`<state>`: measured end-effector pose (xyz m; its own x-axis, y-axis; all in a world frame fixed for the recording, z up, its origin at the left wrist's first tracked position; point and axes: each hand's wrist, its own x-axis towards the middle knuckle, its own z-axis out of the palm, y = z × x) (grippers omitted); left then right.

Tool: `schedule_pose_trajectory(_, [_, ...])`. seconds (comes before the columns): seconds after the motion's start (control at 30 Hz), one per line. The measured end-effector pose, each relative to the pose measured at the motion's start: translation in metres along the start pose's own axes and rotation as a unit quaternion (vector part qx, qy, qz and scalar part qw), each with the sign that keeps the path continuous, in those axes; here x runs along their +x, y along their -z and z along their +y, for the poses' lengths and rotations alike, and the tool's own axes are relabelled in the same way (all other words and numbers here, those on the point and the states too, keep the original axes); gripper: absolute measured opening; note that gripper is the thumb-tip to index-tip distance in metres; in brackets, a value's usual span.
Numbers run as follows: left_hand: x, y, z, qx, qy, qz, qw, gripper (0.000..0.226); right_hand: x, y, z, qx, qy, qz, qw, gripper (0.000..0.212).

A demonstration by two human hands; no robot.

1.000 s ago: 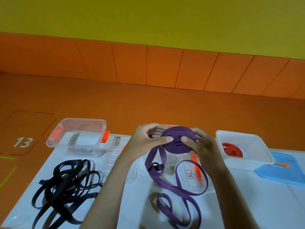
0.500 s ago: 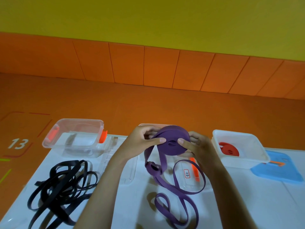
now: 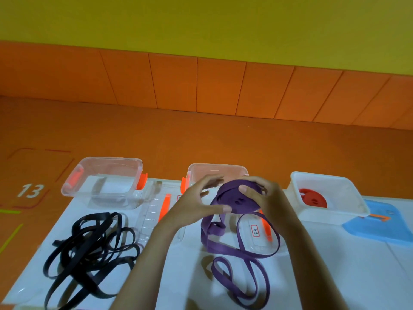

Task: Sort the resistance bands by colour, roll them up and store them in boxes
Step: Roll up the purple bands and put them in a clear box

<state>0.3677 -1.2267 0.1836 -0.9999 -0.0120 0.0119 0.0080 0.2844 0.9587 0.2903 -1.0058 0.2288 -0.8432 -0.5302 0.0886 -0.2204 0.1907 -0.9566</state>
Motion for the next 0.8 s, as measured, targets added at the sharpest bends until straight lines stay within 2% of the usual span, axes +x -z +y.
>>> schedule_pose_trajectory(0.07, [-0.008,-0.002,-0.026,0.039,0.051,-0.02,0.998,0.097,-0.002,0.001,0.003,0.001,-0.003,0.026,1.0,0.023])
schedule_pose_trajectory(0.13, [-0.015,-0.009,-0.051,0.067,0.087,-0.029,0.994,0.103,-0.004,0.002,0.003,0.004,-0.006,0.04,0.999,0.024])
schedule_pose_trajectory(0.23, [-0.017,-0.028,-0.075,0.087,0.079,0.017,0.993,0.08,-0.004,0.001,0.002,0.004,-0.014,0.048,0.999,0.023])
schedule_pose_trajectory(0.4, [-0.011,-0.045,-0.08,0.091,0.05,0.174,0.979,0.034,-0.004,0.004,0.003,0.006,-0.019,0.059,0.998,0.02])
schedule_pose_trajectory(0.47, [-0.01,-0.043,-0.077,0.096,0.062,0.232,0.966,0.033,-0.004,0.007,0.004,0.01,-0.026,0.065,0.998,0.019])
schedule_pose_trajectory(0.6, [-0.011,-0.038,-0.075,0.2,0.086,0.301,0.929,0.046,-0.006,0.008,0.007,-0.003,-0.031,0.066,0.997,0.02])
schedule_pose_trajectory(0.67, [-0.009,-0.036,-0.077,0.161,0.102,0.256,0.948,0.05,-0.007,0.006,0.008,-0.007,-0.031,0.066,0.997,0.02])
schedule_pose_trajectory(0.73, [-0.009,-0.031,-0.077,0.047,0.135,0.161,0.977,0.056,-0.006,0.004,0.009,-0.004,-0.035,0.07,0.997,0.019])
schedule_pose_trajectory(0.8, [-0.012,-0.024,-0.078,-0.013,0.16,0.069,0.985,0.059,-0.003,0.003,0.009,-0.003,-0.039,0.071,0.997,0.019])
